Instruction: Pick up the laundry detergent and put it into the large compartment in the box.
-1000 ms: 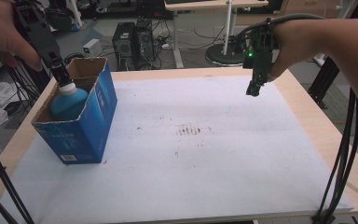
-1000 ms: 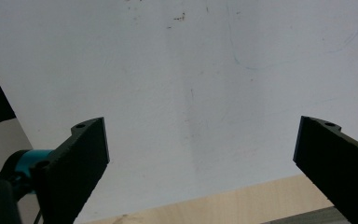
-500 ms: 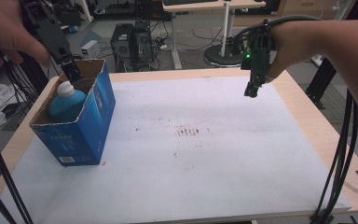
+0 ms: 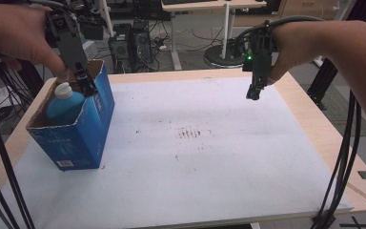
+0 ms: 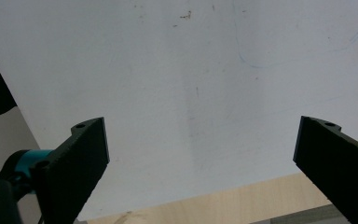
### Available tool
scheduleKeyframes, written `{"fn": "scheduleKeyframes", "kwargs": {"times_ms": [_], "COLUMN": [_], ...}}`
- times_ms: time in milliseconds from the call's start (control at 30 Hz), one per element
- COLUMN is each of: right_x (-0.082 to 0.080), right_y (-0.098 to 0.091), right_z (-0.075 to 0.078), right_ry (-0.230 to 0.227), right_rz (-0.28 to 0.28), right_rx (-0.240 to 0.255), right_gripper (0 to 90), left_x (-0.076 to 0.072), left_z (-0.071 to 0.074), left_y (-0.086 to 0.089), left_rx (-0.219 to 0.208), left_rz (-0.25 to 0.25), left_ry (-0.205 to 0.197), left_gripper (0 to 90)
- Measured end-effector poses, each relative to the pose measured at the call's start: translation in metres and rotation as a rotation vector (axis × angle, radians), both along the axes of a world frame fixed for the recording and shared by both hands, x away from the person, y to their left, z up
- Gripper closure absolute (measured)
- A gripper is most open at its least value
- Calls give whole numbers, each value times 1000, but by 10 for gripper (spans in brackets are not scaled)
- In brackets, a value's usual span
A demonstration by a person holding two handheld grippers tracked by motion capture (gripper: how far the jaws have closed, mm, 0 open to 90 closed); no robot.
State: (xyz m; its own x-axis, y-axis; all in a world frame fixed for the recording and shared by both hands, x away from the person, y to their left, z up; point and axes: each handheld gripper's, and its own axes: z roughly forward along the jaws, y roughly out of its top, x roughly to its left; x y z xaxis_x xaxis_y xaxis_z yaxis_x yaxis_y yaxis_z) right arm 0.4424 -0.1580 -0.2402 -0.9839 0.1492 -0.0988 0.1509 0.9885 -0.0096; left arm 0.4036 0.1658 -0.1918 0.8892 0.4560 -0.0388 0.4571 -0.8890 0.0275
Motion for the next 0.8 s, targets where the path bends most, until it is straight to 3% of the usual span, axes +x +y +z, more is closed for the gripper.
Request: {"fn": "scheduleKeyframes", "kwargs": {"times_ms": [167, 500, 567, 800], "right_x": [-2, -2, -1, 2], "right_y": [-2, -4, -2, 4], "right_z": [1, -1, -3, -6], "right_ry": [-1, 2, 5, 9], "right_rz": [-4, -12, -9, 4], "right_rx": [-8, -1, 6, -1], "right_gripper": [22, 23, 23, 22], "left_x": [-7, -33, -36, -43], "left_z": [-5, -23, -27, -37], "left_y": [-14, -34, -37, -41], "left_rx": [-16, -18, -31, -15], "left_rz": [-108, -254, -271, -297], "left_ry": [9, 36, 41, 60], "left_gripper": [17, 17, 17, 17]}}
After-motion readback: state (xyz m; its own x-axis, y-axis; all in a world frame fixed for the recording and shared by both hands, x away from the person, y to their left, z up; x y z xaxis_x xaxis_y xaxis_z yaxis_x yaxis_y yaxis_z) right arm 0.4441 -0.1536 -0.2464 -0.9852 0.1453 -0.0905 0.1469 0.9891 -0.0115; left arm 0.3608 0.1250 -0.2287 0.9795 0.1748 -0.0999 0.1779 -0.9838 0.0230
